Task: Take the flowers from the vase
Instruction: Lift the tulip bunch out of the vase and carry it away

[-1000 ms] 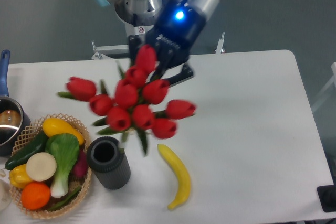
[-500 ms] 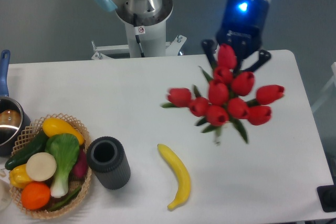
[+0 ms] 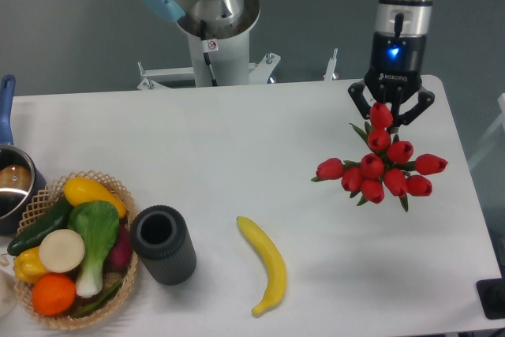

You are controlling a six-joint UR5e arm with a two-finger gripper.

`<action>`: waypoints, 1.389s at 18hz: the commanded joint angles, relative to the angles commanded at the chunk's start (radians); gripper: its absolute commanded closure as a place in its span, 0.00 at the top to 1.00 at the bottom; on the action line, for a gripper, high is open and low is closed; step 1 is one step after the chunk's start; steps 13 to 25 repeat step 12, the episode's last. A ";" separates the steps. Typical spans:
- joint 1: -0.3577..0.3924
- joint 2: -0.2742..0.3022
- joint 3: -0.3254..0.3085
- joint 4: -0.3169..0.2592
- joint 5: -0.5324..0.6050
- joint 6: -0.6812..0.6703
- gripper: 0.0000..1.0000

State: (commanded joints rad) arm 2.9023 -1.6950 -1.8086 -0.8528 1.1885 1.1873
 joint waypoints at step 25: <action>-0.137 -0.121 0.091 -0.104 0.413 0.060 0.00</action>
